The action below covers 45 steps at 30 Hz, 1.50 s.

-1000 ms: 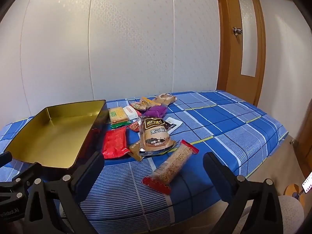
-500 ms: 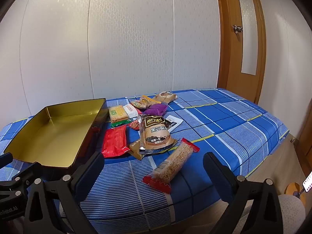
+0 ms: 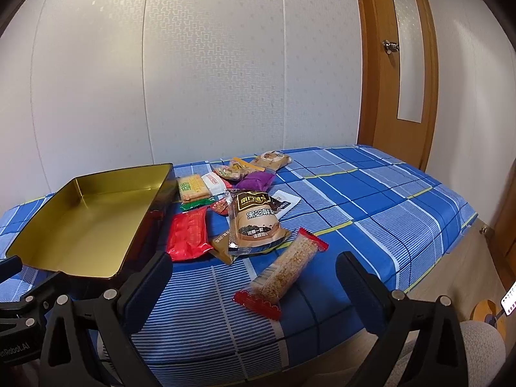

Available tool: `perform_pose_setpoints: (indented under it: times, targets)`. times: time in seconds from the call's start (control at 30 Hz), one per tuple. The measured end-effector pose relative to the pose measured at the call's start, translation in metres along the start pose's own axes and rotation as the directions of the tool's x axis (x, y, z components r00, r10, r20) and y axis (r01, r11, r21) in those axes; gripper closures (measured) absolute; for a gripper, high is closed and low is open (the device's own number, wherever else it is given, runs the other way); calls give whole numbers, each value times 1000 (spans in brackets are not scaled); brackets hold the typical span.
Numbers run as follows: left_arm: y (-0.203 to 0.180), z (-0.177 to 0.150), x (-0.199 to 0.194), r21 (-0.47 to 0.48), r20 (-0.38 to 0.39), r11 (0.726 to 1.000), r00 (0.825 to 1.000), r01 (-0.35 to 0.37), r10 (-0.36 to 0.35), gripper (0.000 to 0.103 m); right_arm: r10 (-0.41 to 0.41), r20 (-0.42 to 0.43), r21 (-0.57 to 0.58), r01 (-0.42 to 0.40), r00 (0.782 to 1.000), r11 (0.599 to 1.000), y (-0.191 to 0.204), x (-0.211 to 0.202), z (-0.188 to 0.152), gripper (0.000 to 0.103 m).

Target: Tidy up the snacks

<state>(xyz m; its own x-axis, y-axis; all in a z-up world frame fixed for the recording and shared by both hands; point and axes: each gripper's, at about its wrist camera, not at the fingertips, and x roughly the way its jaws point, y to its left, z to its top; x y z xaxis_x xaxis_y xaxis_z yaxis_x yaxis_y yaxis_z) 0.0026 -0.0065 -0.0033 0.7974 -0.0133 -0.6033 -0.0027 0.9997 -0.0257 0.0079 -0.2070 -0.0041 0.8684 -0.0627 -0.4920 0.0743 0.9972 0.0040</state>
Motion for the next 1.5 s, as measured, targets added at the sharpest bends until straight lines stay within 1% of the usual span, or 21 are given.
perform_pose_setpoints:
  times: [0.53, 0.83, 1.03, 1.17, 1.23, 1.33, 1.4, 1.47, 1.5]
  targets:
    - [-2, -2, 2, 1, -11, 1000, 1000, 4, -4, 0, -9, -7, 18, 9, 1000, 1000, -6, 3, -1, 0]
    - [-3, -1, 4, 2, -22, 1000, 1000, 8, -8, 0, -45, -3, 49, 45, 999, 998, -15, 5, 0, 0]
    - [-4, -2, 7, 10, -39, 999, 998, 46, -45, 0, -69, -16, 90, 71, 997, 993, -29, 8, -1, 0]
    - [-7, -3, 6, 23, -28, 997, 997, 77, -76, 0, -75, -26, 121, 78, 997, 990, -40, 10, -1, 0]
    - [-11, -4, 4, 45, -19, 996, 997, 81, -80, 0, -91, -45, 128, 96, 995, 987, -45, 13, -1, 0]
    - [-19, -5, 2, 94, -17, 994, 998, 64, -63, 0, -68, -107, 169, 85, 992, 982, -55, 25, -2, 2]
    - [-24, -6, 2, 126, -22, 990, 998, 61, -58, 0, -67, -148, 175, 93, 987, 980, -59, 34, -2, 15]
    - [-28, -6, 1, 141, -34, 986, 996, 86, -82, 0, -35, -204, 183, 73, 978, 980, -62, 49, -1, 20]
    - [-30, -7, 2, 145, -42, 985, 995, 98, -93, 0, -24, -225, 187, 67, 974, 980, -63, 55, 0, 21]
